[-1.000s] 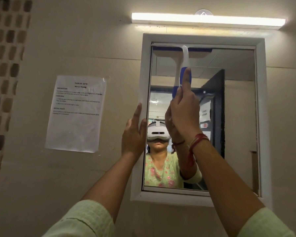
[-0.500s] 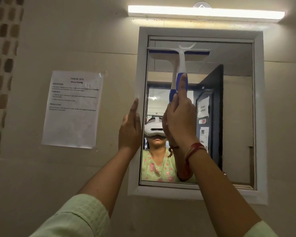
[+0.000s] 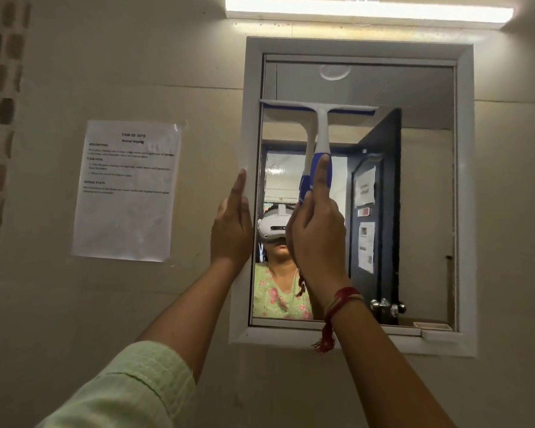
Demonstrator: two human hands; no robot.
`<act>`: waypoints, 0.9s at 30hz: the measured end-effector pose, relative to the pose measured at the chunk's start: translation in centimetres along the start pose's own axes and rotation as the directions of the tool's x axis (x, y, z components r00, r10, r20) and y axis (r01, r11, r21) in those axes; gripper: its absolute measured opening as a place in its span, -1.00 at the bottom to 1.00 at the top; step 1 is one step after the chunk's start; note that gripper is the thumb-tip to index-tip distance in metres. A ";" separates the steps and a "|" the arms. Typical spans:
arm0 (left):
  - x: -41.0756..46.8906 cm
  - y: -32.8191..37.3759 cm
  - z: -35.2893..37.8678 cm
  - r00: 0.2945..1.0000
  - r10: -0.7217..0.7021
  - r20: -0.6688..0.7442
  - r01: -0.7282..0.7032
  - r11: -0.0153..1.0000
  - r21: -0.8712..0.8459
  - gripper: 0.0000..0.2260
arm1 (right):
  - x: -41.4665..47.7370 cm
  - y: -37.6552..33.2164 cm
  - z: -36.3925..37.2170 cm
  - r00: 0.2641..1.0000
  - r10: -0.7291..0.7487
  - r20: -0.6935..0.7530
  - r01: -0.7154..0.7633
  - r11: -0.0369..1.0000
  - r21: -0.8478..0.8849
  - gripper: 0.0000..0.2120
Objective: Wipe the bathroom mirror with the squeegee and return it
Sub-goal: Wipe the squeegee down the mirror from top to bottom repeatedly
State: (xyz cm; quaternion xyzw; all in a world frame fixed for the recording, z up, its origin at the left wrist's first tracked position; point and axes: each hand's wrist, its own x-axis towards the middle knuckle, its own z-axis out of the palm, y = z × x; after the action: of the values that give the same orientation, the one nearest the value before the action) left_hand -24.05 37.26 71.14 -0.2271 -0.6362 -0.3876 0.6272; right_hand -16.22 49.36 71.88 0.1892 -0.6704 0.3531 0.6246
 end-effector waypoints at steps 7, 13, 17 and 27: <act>0.1 -0.3 0.2 1.000 0.003 0.011 -0.002 1.000 -0.017 -0.61 | -2.5 0.5 -0.4 0.998 0.027 0.054 -0.026 0.999 -0.022 -0.33; 0.1 -0.4 0.1 1.000 -0.004 0.015 0.005 0.999 -0.043 -0.62 | -5.6 1.3 -1.0 0.998 0.023 0.065 -0.020 0.999 -0.047 -0.34; 0.1 -0.7 0.2 1.000 0.000 0.006 0.000 0.999 -0.041 -0.62 | -7.2 2.1 -1.0 0.998 0.006 0.070 -0.002 0.999 -0.048 -0.31; 0.1 -0.4 0.0 0.999 0.007 0.035 -0.005 0.999 -0.050 -0.61 | -10.1 2.6 -1.6 0.992 0.026 0.123 -0.017 0.997 -0.076 -0.34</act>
State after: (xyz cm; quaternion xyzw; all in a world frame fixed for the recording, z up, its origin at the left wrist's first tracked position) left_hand -24.39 36.99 71.16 -0.2514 -0.6364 -0.3977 0.6113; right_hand -15.43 50.36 61.38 0.1799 -0.7225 0.3223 0.5846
